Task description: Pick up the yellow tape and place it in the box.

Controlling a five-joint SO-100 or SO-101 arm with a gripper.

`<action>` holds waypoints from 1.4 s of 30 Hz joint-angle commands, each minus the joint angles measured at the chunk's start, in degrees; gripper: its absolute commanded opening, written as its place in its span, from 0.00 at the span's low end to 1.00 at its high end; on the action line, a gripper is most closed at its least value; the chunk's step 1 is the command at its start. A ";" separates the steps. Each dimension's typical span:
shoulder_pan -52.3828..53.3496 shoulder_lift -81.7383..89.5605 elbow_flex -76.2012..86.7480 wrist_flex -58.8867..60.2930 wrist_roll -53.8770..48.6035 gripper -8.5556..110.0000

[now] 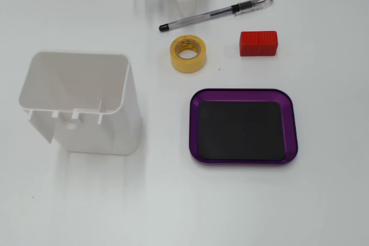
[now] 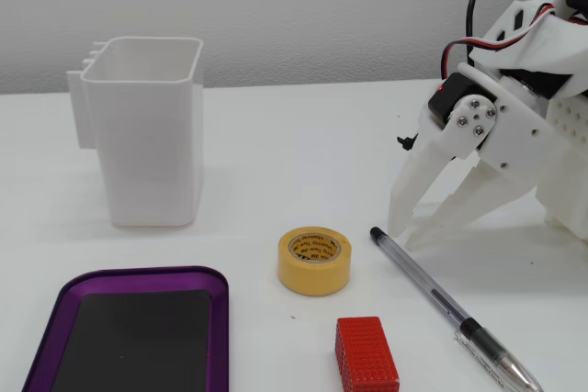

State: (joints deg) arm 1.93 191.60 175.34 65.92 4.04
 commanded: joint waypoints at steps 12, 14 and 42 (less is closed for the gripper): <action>-0.53 6.15 0.35 -0.70 0.09 0.09; -0.53 6.15 0.35 -0.70 0.09 0.09; -0.26 -53.70 -38.85 -8.79 -15.56 0.15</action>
State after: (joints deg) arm 2.11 151.44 145.28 57.66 -11.78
